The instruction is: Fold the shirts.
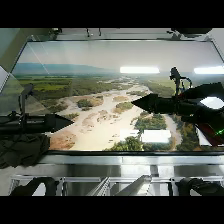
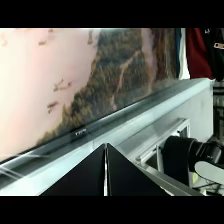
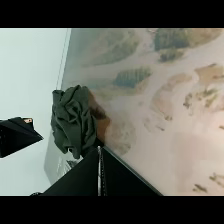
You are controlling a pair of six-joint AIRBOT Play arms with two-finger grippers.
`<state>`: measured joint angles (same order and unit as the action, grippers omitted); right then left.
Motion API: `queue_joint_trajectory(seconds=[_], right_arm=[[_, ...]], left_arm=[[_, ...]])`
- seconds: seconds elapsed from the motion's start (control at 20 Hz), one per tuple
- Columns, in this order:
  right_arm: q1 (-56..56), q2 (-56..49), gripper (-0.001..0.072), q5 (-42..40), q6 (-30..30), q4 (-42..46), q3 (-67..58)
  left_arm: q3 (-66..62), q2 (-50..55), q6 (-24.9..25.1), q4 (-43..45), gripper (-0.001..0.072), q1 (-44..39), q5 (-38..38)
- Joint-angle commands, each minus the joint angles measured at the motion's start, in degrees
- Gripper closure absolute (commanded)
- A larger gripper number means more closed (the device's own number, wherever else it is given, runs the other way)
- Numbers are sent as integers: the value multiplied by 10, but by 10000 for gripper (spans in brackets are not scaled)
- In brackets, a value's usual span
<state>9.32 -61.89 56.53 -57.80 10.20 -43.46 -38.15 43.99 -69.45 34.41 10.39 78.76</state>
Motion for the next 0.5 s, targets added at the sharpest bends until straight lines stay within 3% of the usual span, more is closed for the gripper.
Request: queue_joint_trajectory(seconds=[0.0, 0.1, 0.2, 0.25, 0.35, 0.45], right_arm=[[0, 0, 666, 0, 0, 0, 0], [1, 0, 666, 0, 0, 0, 0], [0, 0, 666, 0, 0, 0, 0], [0, 0, 666, 0, 0, 0, 0], [1, 0, 666, 0, 0, 0, 0], [0, 0, 666, 0, 0, 0, 0]], left_arm=[[0, -29, 0, 5, 690, 0, -30], [0, -40, 0, 21, 685, 3, -54], [-22, -45, 0, 63, 158, 32, -66], [-45, -45, -9, 92, -10, 60, -63], [-106, -44, -33, 172, -11, 139, -44], [-157, -44, -111, 307, -13, 228, -32]])
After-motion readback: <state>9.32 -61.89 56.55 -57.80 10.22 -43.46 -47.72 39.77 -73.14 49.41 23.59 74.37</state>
